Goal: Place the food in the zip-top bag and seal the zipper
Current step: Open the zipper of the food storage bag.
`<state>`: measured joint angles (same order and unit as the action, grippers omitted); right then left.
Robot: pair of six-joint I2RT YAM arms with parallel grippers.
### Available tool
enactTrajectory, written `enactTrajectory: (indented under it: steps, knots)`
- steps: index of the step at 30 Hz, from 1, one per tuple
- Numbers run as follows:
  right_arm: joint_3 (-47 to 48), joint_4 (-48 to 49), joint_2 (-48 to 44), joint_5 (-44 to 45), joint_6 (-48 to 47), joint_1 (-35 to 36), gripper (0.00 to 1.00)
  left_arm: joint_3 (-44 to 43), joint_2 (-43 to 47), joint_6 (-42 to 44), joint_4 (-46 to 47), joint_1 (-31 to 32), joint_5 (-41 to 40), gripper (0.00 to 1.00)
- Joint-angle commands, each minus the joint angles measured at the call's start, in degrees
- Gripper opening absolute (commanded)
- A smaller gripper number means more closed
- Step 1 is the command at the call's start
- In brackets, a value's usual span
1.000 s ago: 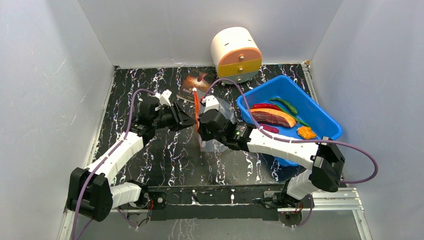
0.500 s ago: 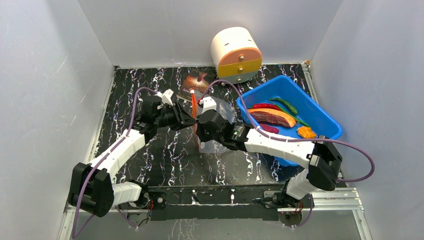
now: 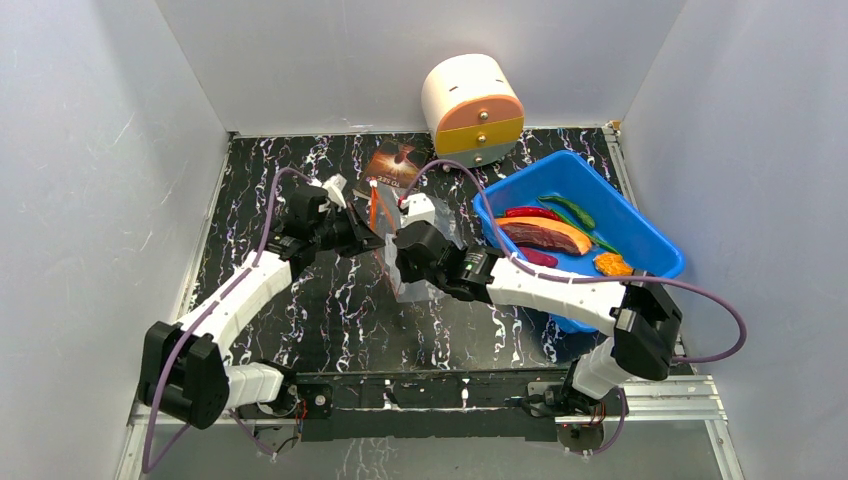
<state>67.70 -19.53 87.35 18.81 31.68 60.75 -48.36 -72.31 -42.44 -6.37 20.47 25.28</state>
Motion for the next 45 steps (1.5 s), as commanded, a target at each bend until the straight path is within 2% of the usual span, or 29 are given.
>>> enactTrajectory:
  steps: [1,7,10,14,19,22,24,26,30,34,36,41,45]
  knots:
    - [-0.66,0.66,-4.62,9.93,2.81,0.39,0.00,-5.06,5.53,4.73,-10.24,0.10,-11.51,0.00]
    - [-4.96,2.30,-11.78,18.14,6.93,0.38,0.00,-11.59,10.09,10.02,-22.23,0.05,-27.69,0.00]
    - [-8.10,5.41,-14.65,18.01,8.46,0.38,0.00,-15.00,12.21,12.19,-26.81,0.02,-34.42,0.00]
    - [-10.31,9.42,-14.42,13.55,9.68,0.31,0.00,-17.71,14.51,15.52,-28.33,0.05,-38.39,0.00]
    - [-8.68,12.32,-10.69,4.81,9.05,0.26,0.01,-17.52,15.65,19.42,-25.95,0.07,-32.68,0.00]
    - [-5.94,12.36,-8.46,1.42,7.79,0.33,0.15,-17.03,15.13,19.80,-25.63,0.02,-27.04,0.00]
    - [-3.39,11.87,-7.20,1.60,7.27,0.35,0.28,-16.36,14.93,19.14,-25.08,0.06,-22.37,0.00]
    - [-0.68,12.22,-5.93,1.33,6.07,0.38,0.36,-15.72,14.63,17.91,-24.76,0.06,-19.55,0.00]
    - [5.25,11.35,-1.69,-0.04,4.43,0.33,0.44,-15.49,13.94,16.69,-25.28,0.01,-17.34,0.00]
    - [10.54,9.69,3.40,2.53,3.69,0.31,0.50,-15.54,13.78,16.90,-25.94,0.14,-16.77,0.00]
    - [13.09,9.77,5.75,3.54,2.33,0.29,0.56,-15.37,13.81,17.11,-26.01,0.03,-16.83,0.00]
    - [20.26,8.13,11.86,6.26,-1.34,0.24,0.55,-15.72,14.04,17.85,-26.51,0.06,-16.64,0.00]
    - [23.89,3.85,16.54,14.03,-3.87,-0.57,0.44,-17.34,13.78,18.78,-29.27,0.07,-18.45,0.00]
